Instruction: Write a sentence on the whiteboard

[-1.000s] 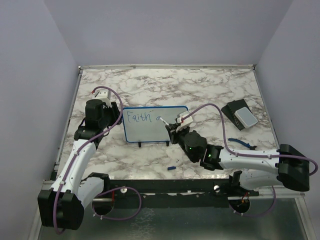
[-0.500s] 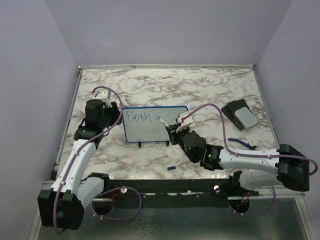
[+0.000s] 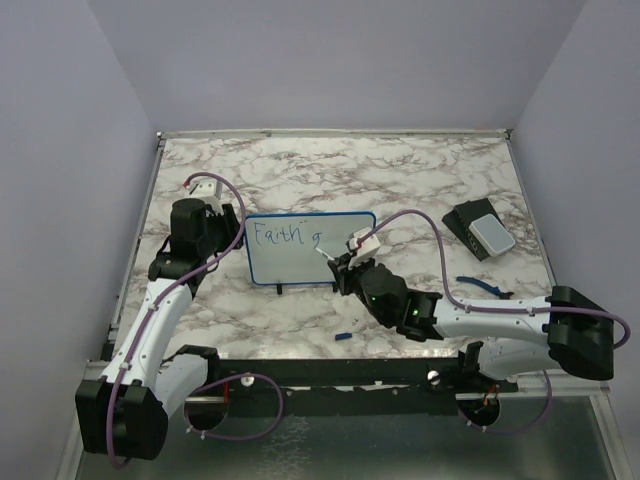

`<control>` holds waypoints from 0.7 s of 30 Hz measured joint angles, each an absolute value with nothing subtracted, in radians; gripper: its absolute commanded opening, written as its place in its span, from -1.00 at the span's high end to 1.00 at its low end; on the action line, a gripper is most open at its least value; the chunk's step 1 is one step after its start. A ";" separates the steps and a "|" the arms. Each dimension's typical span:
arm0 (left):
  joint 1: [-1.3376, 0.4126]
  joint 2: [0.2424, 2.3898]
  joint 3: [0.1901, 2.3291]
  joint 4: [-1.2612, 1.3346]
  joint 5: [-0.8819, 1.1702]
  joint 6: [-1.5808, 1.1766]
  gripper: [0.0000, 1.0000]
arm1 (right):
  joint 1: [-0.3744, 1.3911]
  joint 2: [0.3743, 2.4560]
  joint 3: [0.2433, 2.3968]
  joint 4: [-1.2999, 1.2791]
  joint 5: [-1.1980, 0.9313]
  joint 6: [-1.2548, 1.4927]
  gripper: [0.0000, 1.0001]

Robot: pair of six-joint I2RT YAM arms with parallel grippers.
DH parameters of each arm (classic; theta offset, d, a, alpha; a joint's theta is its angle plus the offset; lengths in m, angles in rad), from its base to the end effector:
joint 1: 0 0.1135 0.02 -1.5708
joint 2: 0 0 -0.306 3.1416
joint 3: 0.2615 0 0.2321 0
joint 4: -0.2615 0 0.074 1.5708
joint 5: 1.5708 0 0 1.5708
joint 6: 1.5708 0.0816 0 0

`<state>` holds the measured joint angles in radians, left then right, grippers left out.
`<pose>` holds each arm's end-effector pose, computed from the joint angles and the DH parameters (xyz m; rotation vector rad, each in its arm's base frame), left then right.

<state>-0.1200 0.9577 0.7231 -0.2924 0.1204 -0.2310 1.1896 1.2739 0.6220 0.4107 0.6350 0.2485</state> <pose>0.2072 -0.0349 0.2921 -0.0440 2.1111 -0.3371 0.1494 0.2426 0.2844 -0.3875 1.7454 0.4658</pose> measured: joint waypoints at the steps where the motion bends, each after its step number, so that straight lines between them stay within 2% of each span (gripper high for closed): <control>1: -0.120 0.958 0.723 -0.293 0.120 -0.231 0.07 | 1.190 1.279 0.622 0.415 0.630 0.248 0.99; 11: -0.120 0.958 0.723 -0.292 0.120 -0.231 0.07 | 1.189 1.277 0.622 0.458 0.607 0.228 0.99; 21: -0.120 0.958 0.723 -0.293 0.120 -0.231 0.07 | 1.189 1.166 0.613 0.470 0.644 0.220 0.99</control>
